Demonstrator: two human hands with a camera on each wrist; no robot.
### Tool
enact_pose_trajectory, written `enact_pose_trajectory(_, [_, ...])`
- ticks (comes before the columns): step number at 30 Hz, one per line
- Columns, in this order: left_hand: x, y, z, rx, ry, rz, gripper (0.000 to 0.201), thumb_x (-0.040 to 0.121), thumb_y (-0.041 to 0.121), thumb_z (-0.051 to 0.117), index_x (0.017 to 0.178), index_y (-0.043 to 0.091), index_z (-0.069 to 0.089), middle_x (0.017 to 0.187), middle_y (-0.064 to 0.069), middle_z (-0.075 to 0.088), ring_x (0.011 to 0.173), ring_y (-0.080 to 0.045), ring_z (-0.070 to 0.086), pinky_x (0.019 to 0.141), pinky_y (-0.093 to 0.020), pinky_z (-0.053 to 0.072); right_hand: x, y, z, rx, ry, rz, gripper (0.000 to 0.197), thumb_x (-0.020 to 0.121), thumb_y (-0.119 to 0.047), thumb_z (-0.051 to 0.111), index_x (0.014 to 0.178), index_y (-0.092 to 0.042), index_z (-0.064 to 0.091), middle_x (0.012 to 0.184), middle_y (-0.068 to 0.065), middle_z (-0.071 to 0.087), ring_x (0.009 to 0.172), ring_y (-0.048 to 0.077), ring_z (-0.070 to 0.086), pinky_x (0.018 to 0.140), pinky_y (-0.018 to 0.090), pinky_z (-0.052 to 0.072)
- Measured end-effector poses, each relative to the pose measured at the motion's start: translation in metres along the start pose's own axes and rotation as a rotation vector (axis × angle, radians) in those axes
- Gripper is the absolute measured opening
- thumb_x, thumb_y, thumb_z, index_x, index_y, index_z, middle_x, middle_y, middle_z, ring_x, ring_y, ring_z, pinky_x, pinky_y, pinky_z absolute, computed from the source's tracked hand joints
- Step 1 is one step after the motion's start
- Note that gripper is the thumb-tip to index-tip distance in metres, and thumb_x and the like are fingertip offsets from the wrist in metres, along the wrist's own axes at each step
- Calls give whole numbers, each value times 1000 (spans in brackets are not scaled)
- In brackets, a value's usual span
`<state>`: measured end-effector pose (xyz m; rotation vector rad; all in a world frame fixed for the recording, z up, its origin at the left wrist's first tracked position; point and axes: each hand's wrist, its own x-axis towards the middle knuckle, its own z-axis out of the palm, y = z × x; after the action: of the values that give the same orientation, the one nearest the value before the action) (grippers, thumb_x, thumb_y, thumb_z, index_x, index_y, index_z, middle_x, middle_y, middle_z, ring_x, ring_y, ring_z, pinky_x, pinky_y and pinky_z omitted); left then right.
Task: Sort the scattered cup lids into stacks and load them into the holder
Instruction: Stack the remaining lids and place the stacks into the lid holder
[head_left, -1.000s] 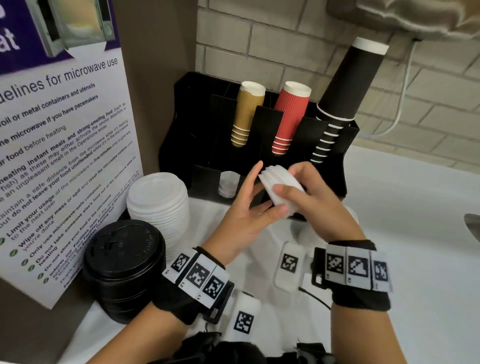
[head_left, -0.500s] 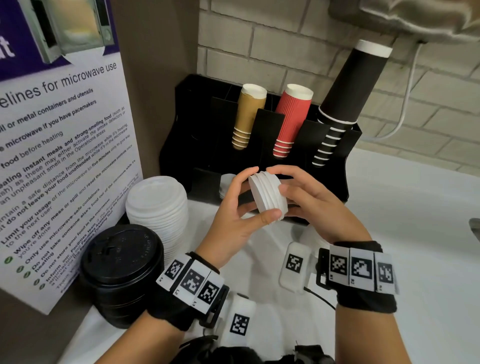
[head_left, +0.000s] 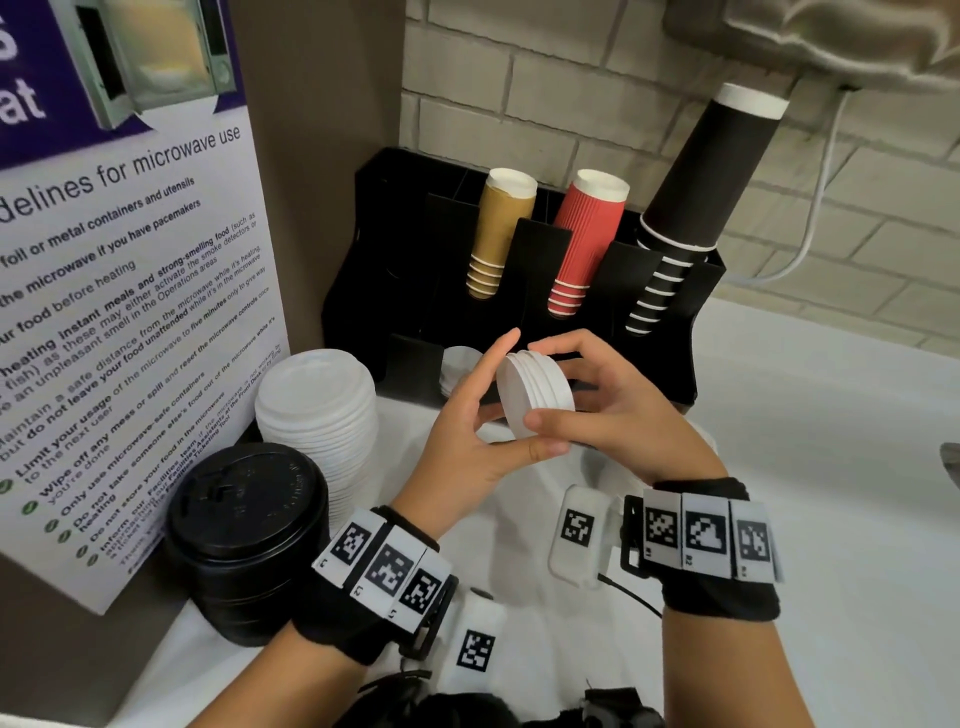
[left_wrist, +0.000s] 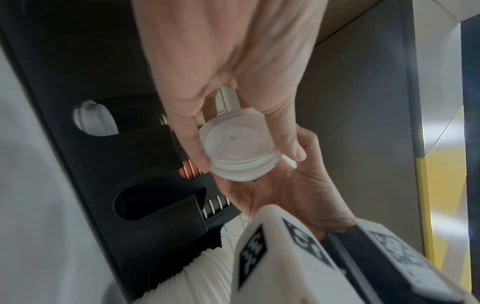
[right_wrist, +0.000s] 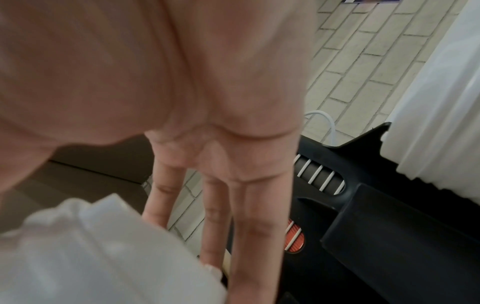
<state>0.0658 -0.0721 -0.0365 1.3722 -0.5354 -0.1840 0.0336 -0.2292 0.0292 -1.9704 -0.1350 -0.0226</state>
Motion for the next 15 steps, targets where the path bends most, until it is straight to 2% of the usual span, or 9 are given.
enact_pose_trajectory(3, [0, 0, -2, -10, 14, -24, 99, 61, 39, 82, 141, 54, 26, 134, 29, 43, 118, 6, 53, 85, -10, 47, 4, -3, -2, -3, 3, -15, 52, 71, -20, 81, 116, -29, 57, 109, -4, 67, 98, 14, 67, 80, 33, 58])
enact_pose_trajectory(5, [-1, -1, -3, 2, 55, -104, 100, 59, 45, 81, 143, 50, 26, 136, 22, 43, 119, 0, 55, 86, -16, 50, 13, -8, -5, -7, 68, -58, 54, 72, -20, 80, 119, -27, 55, 111, -5, 65, 99, 11, 66, 77, 28, 57])
enact_pose_trajectory(7, [-1, -2, -4, 74, 73, -234, 83, 67, 45, 79, 138, 39, 38, 136, 11, 45, 116, -7, 56, 90, -24, 50, 30, -14, -7, -38, 175, -129, 55, 74, -18, 80, 120, -22, 50, 112, -6, 61, 99, 6, 64, 77, 23, 55])
enact_pose_trajectory(10, [0, -8, -4, 189, 28, -391, 34, 84, 36, 72, 114, 31, 58, 129, 7, 51, 107, -12, 59, 97, -34, 50, 69, -17, -2, -150, 192, -174, 60, 73, -18, 82, 118, -18, 42, 114, -7, 55, 98, 10, 62, 76, 20, 53])
enact_pose_trajectory(13, [2, -15, -4, 195, -30, -489, 21, 87, 32, 69, 106, 26, 62, 122, 4, 55, 104, -15, 57, 94, -33, 46, 112, -9, 9, -461, 69, -153, 65, 71, -21, 83, 118, -10, 40, 116, 3, 51, 106, 20, 54, 81, 28, 46])
enact_pose_trajectory(15, [3, -16, -5, 190, -56, -526, 20, 87, 30, 69, 105, 24, 62, 121, 1, 56, 103, -15, 55, 91, -31, 46, 131, -2, 19, -655, -26, -86, 66, 69, -22, 83, 117, -9, 40, 111, 4, 47, 103, 23, 51, 76, 29, 40])
